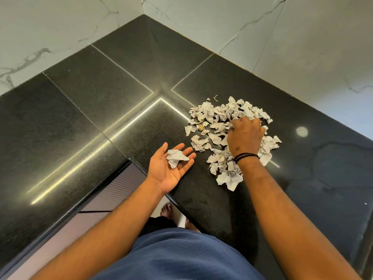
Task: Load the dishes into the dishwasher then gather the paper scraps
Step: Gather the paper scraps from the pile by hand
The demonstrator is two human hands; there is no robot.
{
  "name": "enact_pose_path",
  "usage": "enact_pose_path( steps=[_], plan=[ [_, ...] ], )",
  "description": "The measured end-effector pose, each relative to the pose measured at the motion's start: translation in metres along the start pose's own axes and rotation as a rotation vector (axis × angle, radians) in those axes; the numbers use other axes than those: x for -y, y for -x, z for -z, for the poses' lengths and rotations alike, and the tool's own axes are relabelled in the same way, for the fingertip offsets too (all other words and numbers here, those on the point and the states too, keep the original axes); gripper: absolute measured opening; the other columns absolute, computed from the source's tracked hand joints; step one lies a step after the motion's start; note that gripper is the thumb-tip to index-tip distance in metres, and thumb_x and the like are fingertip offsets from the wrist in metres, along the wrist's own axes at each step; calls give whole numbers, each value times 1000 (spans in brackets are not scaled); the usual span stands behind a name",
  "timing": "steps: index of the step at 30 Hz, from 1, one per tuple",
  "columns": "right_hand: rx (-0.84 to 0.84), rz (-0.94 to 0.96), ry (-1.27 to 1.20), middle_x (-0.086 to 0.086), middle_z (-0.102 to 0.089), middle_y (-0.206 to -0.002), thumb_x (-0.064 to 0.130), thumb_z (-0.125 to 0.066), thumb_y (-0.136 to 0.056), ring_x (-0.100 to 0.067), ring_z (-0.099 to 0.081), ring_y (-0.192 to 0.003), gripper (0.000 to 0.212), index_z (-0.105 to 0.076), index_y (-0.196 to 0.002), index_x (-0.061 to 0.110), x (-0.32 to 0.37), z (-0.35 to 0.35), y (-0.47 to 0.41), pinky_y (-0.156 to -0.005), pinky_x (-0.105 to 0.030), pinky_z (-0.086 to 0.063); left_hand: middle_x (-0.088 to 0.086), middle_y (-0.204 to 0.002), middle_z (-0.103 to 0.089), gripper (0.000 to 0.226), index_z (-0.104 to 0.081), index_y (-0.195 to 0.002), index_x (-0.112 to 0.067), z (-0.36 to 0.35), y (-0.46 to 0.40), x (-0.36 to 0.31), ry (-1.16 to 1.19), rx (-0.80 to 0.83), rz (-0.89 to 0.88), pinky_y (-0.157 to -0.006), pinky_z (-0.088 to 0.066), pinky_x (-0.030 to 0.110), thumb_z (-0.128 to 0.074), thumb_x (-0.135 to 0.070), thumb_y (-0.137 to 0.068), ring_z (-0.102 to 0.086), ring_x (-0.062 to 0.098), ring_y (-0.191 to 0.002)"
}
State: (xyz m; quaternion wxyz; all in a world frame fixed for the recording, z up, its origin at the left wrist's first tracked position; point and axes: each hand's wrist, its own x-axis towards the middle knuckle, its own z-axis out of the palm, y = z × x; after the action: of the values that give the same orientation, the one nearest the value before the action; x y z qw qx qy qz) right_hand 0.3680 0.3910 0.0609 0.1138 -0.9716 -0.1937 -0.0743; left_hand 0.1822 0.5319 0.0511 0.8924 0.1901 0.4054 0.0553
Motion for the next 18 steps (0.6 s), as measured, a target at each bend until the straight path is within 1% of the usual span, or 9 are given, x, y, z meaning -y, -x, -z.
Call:
enact_pose_path(
  steps=[4, 6, 9, 10, 12, 13, 14, 16, 18],
  plan=[
    [-130, 19, -199, -6, -57, -97, 15, -69, -88, -28, -49, -90, 14, -76, -99, 16, 14, 10, 10, -70, -38, -40, 24, -125, -68, 53, -61, -129, -3, -3, -1, 0, 10, -16, 0, -99, -53, 47, -45, -46, -102, -70, 39, -107],
    [-158, 95, -353, -9, -55, -97, 11, -74, -85, -25, -51, -87, 14, -76, -98, 15, 28, 15, 23, -69, -36, -46, 24, -125, -68, 53, -61, -129, -3, -4, -2, 0, 12, -19, 1, -101, -51, 47, -45, -46, -102, -70, 39, -108],
    [-66, 347, -582, -14, -54, -98, 0, -66, -85, -24, -55, -83, 18, -75, -100, 6, 58, 18, 56, -65, -31, -51, 21, -124, -69, 55, -61, -129, -2, -4, 0, 1, 13, -8, 0, -98, -53, 46, -46, -47, -101, -70, 36, -106],
    [-11, 428, -633, -15, -55, -97, 3, -60, -87, -24, -56, -81, 20, -74, -101, 3, 69, 17, 68, -63, -30, -50, 19, -122, -69, 55, -62, -128, -3, -4, 0, 1, 17, 3, 2, -96, -53, 45, -47, -47, -100, -70, 33, -104],
    [136, 490, -679, -12, -56, -97, 13, -56, -88, -23, -55, -83, 24, -71, -103, 3, 84, 12, 86, -64, -32, -48, 17, -119, -69, 58, -65, -124, -1, -3, 1, -1, 56, 25, 17, -100, -49, 44, -49, -50, -98, -69, 31, -102],
    [198, 523, -656, -11, -56, -101, 13, -62, -87, -23, -55, -88, 23, -70, -106, 6, 87, 8, 92, -68, -34, -48, 17, -118, -69, 61, -66, -123, 0, -3, 2, -1, 68, 28, 25, -103, -47, 43, -49, -53, -97, -69, 31, -102],
    [226, 564, -616, -12, -57, -107, 10, -65, -83, -26, -54, -94, 30, -69, -113, 9, 87, 5, 96, -72, -36, -48, 17, -117, -69, 63, -66, -124, -1, -1, 1, -2, 64, 28, 28, -106, -45, 43, -50, -55, -97, -69, 31, -103],
    [190, 632, -533, -12, -59, -117, 10, -57, -81, -30, -53, -101, 42, -69, -121, 15, 81, 5, 96, -78, -38, -50, 17, -123, -68, 67, -59, -136, -3, 1, 1, -3, 70, 52, 25, -110, -42, 44, -48, -57, -97, -67, 31, -111],
    [54, 557, -516, -7, -62, -114, 13, -51, -81, -28, -53, -101, 40, -71, -116, 17, 70, 7, 87, -77, -38, -49, 21, -133, -63, 65, -54, -142, -4, 0, 3, -4, 109, 76, 12, -109, -44, 50, -43, -54, -100, -65, 36, -117]
  ],
)
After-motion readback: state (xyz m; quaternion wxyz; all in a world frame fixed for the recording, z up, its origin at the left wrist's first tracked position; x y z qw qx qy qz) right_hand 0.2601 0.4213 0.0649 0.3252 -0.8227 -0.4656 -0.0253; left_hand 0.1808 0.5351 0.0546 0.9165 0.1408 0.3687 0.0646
